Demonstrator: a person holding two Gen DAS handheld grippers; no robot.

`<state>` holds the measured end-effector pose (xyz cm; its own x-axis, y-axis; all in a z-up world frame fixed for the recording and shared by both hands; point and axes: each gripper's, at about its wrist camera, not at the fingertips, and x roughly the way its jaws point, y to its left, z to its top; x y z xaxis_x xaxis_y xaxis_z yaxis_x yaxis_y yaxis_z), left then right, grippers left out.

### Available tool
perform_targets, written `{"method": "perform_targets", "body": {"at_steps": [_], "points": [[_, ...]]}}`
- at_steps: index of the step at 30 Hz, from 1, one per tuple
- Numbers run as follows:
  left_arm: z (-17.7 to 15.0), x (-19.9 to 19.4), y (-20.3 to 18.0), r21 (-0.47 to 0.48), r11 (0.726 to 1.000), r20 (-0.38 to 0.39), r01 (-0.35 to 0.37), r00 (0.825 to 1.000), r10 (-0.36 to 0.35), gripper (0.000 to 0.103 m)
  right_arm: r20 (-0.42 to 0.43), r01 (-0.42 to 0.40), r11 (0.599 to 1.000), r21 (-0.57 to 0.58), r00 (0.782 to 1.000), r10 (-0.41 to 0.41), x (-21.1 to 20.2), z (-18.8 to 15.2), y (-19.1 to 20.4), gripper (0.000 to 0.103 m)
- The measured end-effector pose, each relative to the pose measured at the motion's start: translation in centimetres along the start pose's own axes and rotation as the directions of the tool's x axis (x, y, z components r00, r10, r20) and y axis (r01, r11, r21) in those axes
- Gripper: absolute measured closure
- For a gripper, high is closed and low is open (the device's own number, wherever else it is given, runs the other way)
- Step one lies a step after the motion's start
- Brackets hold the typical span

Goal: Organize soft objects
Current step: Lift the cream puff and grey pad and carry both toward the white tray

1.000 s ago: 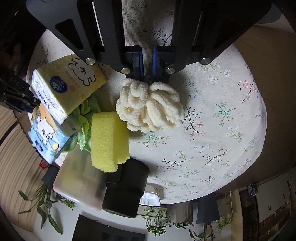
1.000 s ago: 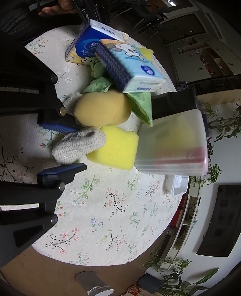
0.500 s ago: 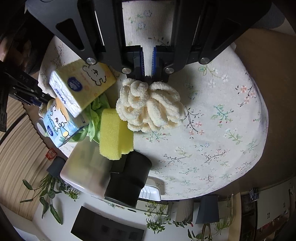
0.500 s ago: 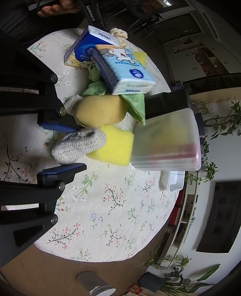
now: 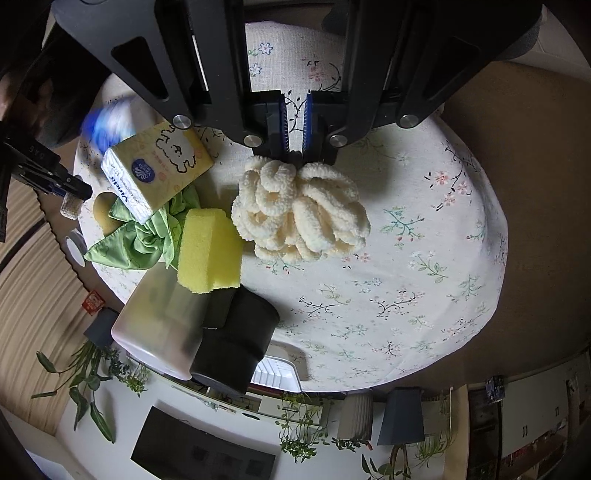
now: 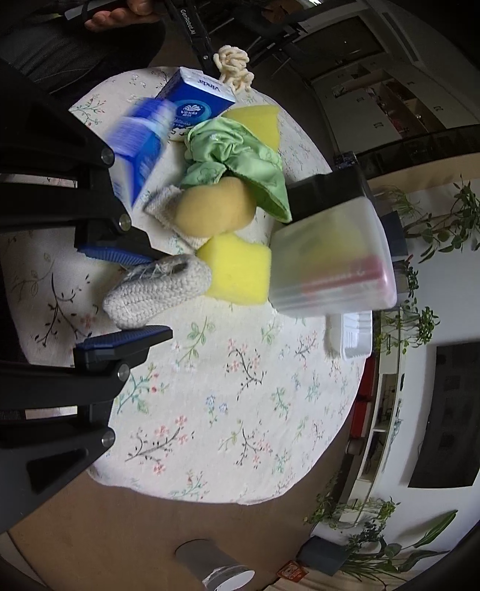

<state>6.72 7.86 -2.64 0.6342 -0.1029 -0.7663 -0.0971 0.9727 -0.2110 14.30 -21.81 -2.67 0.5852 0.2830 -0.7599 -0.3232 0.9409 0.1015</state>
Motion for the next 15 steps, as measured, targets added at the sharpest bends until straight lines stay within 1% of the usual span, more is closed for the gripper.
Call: {"method": "perform_targets", "body": {"at_steps": [4, 9, 15], "points": [[0.2, 0.3, 0.3, -0.018, 1.000, 0.007, -0.010, 1.000, 0.010, 0.099, -0.001, 0.011, 1.000, 0.006, 1.000, -0.011, -0.2, 0.0, -0.2, 0.069], [0.0, 0.3, 0.1, -0.014, 1.000, 0.009, -0.001, 1.000, 0.001, 0.099, 0.004, 0.019, 1.000, 0.005, 1.000, -0.019, -0.3, -0.1, -0.1, 0.069], [0.0, 0.1, 0.2, -0.020, 1.000, 0.009, 0.017, 1.000, -0.017, 0.098, 0.008, 0.038, 0.999, 0.023, 0.999, -0.039, -0.9, 0.1, -1.3, 0.069]]}}
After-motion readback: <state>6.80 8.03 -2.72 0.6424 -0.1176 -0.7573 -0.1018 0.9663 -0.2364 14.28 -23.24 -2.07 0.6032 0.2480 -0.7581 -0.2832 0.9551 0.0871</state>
